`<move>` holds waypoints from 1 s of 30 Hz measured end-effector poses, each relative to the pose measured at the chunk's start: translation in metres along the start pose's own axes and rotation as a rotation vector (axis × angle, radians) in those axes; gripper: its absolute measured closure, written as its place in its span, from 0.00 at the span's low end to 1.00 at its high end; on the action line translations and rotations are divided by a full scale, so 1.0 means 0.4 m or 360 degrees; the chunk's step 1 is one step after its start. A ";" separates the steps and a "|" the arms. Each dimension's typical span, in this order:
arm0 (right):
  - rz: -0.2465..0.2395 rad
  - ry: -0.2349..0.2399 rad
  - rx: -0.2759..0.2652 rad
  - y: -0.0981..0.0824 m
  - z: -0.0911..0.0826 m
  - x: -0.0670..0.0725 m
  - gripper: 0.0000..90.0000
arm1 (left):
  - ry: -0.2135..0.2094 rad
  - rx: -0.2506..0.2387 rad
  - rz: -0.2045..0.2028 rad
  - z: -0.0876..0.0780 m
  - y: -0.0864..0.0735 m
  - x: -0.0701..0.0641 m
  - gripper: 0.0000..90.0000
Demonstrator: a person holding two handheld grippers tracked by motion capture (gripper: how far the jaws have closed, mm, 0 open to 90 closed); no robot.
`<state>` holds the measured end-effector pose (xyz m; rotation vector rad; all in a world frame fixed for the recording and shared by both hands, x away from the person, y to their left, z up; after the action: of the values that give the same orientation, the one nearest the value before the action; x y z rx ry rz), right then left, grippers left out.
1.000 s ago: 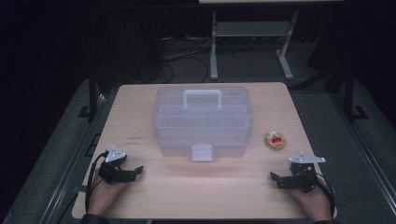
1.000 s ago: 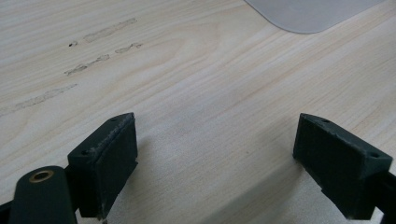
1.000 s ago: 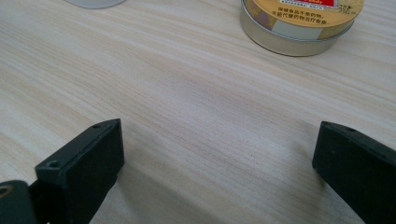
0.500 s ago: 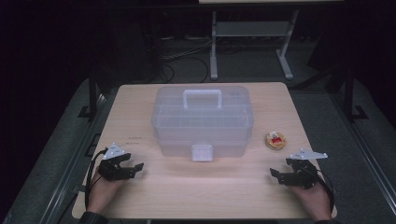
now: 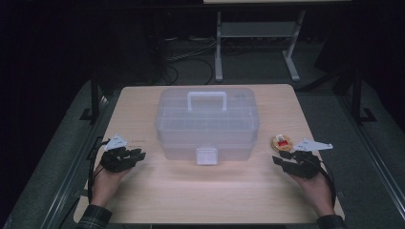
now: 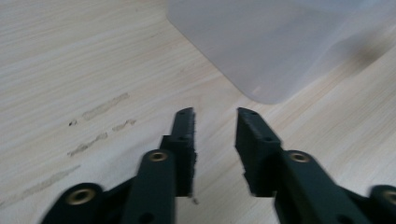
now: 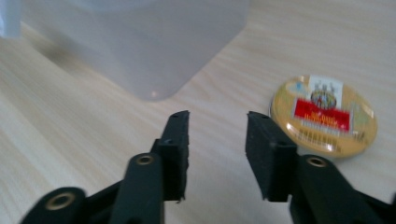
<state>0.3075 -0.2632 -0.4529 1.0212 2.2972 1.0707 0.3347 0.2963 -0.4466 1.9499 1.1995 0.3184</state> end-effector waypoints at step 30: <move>-0.0060 0.0094 -0.0062 0.157 0.103 -0.069 1.00 | -0.0058 -0.0070 0.0050 0.065 0.147 0.029 1.00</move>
<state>0.3788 -0.2367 -0.4282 0.9396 2.3231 1.1399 0.3929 0.2796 -0.4219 1.9304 1.1301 0.3217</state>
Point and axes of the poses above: each handheld gripper's, and its own axes: z roughly forward along the jaws, y roughly out of its top, x roughly to its left, the point moved 2 cm from there along z, roughly forward along the jaws, and after that the axes turned 10 degrees about -z, right-handed, at the moved point
